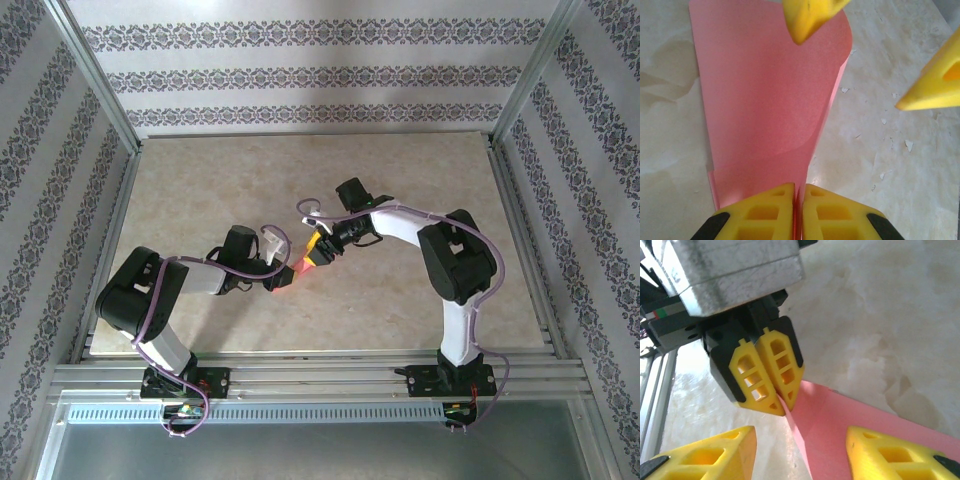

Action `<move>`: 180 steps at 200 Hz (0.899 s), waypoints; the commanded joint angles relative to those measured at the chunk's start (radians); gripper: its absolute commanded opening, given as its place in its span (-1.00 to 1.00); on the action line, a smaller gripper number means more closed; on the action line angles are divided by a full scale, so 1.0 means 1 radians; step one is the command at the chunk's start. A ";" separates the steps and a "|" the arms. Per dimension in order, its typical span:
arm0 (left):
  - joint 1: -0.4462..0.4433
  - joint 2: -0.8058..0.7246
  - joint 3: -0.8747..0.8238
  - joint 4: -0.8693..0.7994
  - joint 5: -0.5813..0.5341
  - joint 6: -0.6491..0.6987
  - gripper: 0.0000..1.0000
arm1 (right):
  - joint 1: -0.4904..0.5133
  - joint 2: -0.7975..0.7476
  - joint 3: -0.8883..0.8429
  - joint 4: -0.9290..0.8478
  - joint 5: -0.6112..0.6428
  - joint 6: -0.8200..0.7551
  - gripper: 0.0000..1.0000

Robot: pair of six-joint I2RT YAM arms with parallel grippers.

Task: Fold a paper plane with a square sheet of paper (pick it up from the middle)

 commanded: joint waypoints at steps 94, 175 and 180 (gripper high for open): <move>0.013 -0.005 0.020 -0.004 0.026 0.027 -0.72 | -0.020 0.114 0.137 -0.200 -0.120 -0.198 -0.56; 0.012 -0.008 0.017 0.001 0.014 0.030 -0.49 | -0.026 0.128 0.172 -0.289 -0.141 -0.268 -0.96; 0.013 -0.007 0.015 0.003 0.013 0.030 -0.46 | -0.027 0.127 0.172 -0.289 -0.143 -0.269 -0.96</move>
